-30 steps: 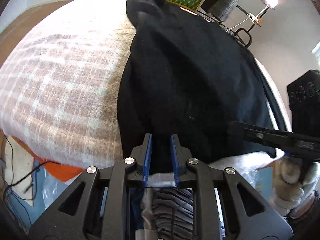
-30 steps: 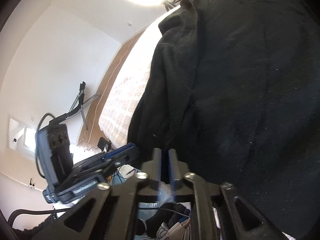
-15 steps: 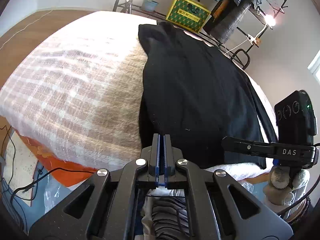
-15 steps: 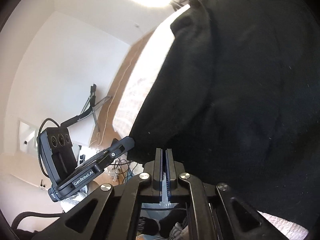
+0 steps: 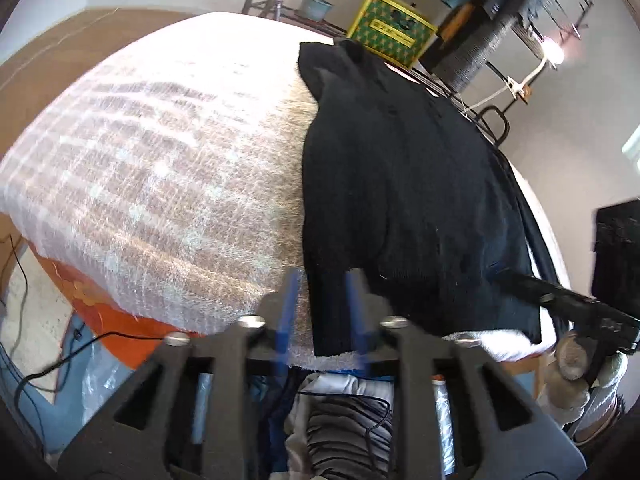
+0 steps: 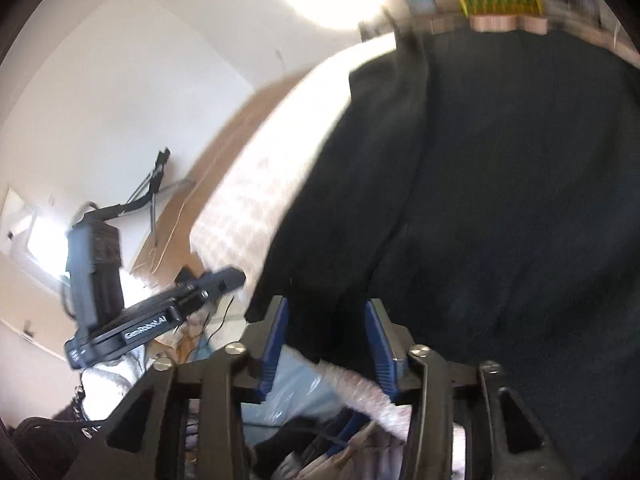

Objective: Fold large clothes

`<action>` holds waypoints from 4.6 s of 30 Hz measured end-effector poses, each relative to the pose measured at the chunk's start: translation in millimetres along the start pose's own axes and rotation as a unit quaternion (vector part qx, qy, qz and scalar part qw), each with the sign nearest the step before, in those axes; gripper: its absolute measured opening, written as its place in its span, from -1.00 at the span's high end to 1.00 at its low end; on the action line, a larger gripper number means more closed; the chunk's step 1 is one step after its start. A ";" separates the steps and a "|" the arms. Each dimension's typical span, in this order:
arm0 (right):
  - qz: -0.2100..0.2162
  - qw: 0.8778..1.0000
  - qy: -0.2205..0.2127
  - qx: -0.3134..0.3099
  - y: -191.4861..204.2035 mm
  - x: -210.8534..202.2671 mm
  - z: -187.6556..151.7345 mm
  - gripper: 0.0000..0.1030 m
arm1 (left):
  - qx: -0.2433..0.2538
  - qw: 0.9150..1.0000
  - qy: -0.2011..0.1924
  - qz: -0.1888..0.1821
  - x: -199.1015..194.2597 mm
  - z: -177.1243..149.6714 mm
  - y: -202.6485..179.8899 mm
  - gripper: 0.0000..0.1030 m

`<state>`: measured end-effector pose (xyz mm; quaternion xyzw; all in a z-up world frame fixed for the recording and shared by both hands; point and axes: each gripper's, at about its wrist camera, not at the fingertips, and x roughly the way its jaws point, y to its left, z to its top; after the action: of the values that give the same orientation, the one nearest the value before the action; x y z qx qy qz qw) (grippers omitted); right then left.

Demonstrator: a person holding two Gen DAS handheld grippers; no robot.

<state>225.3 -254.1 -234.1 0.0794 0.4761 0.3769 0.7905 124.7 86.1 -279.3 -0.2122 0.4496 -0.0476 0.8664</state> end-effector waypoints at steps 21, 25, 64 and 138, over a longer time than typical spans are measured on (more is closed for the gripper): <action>-0.082 0.982 -0.109 -0.130 60.7 -48.5 141.3 -0.71 | -0.043 0.999 0.001 -0.014 26.5 -11.1 -1.4 0.32; -0.059 0.988 -0.079 -0.121 74.5 -11.9 177.0 -0.50 | -0.027 0.999 -0.004 -0.019 32.8 -9.9 -6.6 0.44; -0.259 0.957 0.116 -0.062 -13.0 292.6 320.9 0.84 | -0.115 0.980 0.007 -0.162 27.8 13.3 11.4 0.89; -0.101 0.956 -0.249 0.113 -31.6 -216.2 79.3 0.09 | 0.172 0.974 -0.059 -0.132 -126.4 17.2 -125.9 0.72</action>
<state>249.5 -403.0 -57.3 0.2116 0.3089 0.2070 0.9039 77.3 12.2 -123.0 -0.1197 0.3509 -0.2258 0.9009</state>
